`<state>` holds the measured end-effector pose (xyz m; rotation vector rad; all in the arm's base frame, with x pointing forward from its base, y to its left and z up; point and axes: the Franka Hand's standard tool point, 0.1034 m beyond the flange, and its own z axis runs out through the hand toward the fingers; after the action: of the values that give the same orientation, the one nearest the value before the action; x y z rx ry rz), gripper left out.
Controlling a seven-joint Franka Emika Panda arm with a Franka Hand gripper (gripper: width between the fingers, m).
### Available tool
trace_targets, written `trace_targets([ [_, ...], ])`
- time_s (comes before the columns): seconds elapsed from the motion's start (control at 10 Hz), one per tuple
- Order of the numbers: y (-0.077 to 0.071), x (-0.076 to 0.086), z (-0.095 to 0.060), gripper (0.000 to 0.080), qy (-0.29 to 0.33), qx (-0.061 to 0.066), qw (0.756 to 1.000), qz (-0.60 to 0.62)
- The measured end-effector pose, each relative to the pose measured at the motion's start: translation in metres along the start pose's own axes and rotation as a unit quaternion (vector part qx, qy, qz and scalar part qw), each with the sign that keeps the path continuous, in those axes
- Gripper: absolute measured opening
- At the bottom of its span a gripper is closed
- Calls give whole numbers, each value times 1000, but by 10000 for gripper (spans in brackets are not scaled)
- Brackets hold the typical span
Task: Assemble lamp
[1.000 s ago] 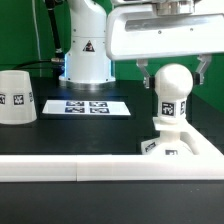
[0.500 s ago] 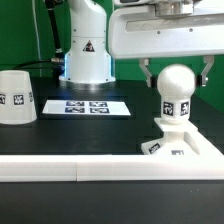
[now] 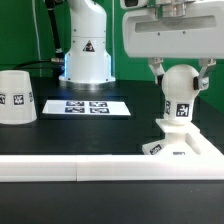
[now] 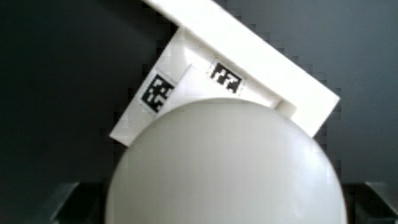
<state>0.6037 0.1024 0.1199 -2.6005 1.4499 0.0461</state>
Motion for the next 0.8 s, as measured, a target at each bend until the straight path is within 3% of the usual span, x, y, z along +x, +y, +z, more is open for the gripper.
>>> trace_targets([
  [0.2, -1, -2, 1, 586, -3, 1, 1000, 25],
  [0.3, 0, -2, 1, 680, -3, 0, 1000, -4],
  [0.5, 3, -6, -2, 696, -14, -23, 995, -99],
  [0.6, 3, -6, -2, 698, -13, -28, 987, -158],
  [0.8, 3, -6, -2, 698, -15, -26, 973, -228],
])
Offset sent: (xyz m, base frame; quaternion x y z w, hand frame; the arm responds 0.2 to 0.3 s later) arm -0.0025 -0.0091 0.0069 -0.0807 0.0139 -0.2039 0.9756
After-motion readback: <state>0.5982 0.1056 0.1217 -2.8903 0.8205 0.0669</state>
